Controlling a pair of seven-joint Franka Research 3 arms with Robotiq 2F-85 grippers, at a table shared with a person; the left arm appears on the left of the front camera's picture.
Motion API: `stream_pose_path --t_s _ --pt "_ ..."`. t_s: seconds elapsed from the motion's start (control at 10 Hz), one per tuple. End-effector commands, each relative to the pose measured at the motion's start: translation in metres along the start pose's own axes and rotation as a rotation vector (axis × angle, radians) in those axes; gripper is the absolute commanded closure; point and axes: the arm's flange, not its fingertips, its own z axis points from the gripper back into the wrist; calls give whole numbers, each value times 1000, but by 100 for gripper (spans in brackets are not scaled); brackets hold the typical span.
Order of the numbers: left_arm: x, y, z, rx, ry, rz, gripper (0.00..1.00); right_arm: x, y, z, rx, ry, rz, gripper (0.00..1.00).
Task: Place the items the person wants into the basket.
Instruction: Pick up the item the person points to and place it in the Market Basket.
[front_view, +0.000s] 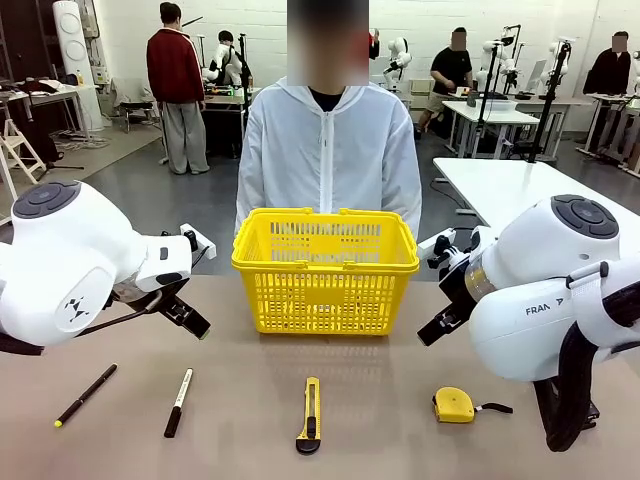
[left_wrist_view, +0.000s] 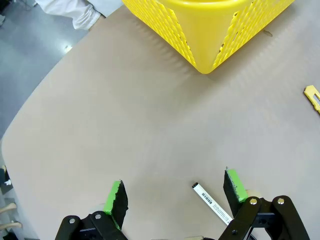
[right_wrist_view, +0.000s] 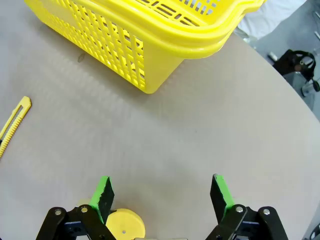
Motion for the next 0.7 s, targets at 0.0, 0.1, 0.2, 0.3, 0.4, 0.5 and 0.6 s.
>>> stream_pose_path --t_s 0.0,0.1,0.2,0.3,0.4,0.5,0.6 --pt "0 0 0 0 0 1 0 0 0 0 0 0 -1 0" --pt "0 0 0 0 0 1 0 0 0 0 0 0 -1 0" --pt "0 0 0 0 0 1 0 0 0 0 0 0 -1 0" --pt "0 0 0 0 0 0 0 0 0 0 0 0 0 0" --pt "2 8 48 26 -36 11 0 3 6 48 -95 -25 5 0" --pt "3 9 93 43 -48 3 0 6 3 99 -144 -21 -53 0" --pt "5 11 131 64 -53 -11 0 9 -5 147 -181 -38 -107 0"
